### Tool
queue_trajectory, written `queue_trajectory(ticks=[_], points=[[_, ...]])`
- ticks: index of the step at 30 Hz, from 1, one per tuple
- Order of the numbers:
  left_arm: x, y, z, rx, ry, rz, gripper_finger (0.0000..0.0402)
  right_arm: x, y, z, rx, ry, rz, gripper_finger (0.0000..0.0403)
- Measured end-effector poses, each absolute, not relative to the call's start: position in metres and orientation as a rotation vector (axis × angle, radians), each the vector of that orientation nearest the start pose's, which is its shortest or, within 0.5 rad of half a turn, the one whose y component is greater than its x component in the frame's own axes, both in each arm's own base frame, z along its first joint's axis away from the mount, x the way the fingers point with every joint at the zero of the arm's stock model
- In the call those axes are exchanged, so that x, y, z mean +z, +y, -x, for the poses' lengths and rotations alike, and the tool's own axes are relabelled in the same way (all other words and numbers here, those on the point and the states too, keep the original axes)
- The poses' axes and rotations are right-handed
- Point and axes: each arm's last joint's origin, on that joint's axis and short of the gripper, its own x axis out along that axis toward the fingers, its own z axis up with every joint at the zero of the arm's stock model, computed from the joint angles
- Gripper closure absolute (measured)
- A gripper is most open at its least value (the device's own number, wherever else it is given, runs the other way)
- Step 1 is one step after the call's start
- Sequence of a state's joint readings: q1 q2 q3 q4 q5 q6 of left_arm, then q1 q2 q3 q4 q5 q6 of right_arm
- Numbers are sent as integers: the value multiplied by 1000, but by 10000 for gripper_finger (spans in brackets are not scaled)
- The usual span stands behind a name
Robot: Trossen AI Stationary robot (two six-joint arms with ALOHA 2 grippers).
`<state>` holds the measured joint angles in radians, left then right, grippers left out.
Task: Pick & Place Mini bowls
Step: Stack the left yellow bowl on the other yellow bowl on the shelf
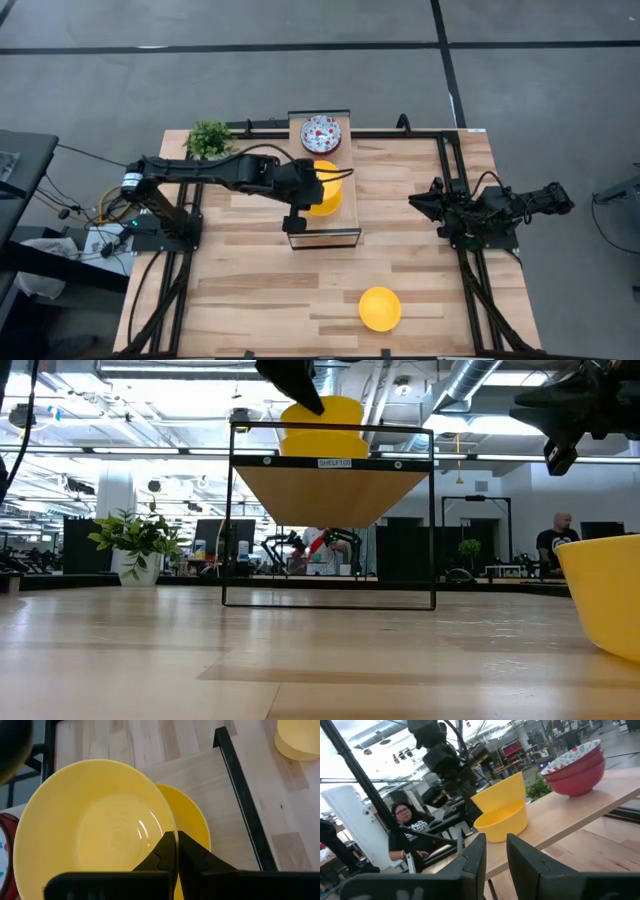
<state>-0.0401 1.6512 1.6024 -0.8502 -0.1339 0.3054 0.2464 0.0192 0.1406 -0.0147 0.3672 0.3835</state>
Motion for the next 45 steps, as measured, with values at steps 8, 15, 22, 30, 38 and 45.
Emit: queue_trajectory(ticks=[8, 15, 22, 30, 38, 45], points=[[337, -18, -351, -75, 903, -357, 399, 208, 11, -86, -103, -122, -413, 338], [331, -21, -354, -82, 923, -351, 399, 208, 11, -86, -103, -122, -413, 338], [321, -21, -358, -88, 962, -355, 399, 208, 11, -86, -102, -122, -413, 338], [321, -21, -358, -86, 964, -359, 399, 207, 11, -86, -103, -119, -412, 338], [321, -21, -358, -98, 964, -380, 373, 207, 11, -86, -103, -118, -411, 338], [324, -22, -357, -98, 955, -381, 335, 207, 11, -86, -102, -117, -411, 338]])
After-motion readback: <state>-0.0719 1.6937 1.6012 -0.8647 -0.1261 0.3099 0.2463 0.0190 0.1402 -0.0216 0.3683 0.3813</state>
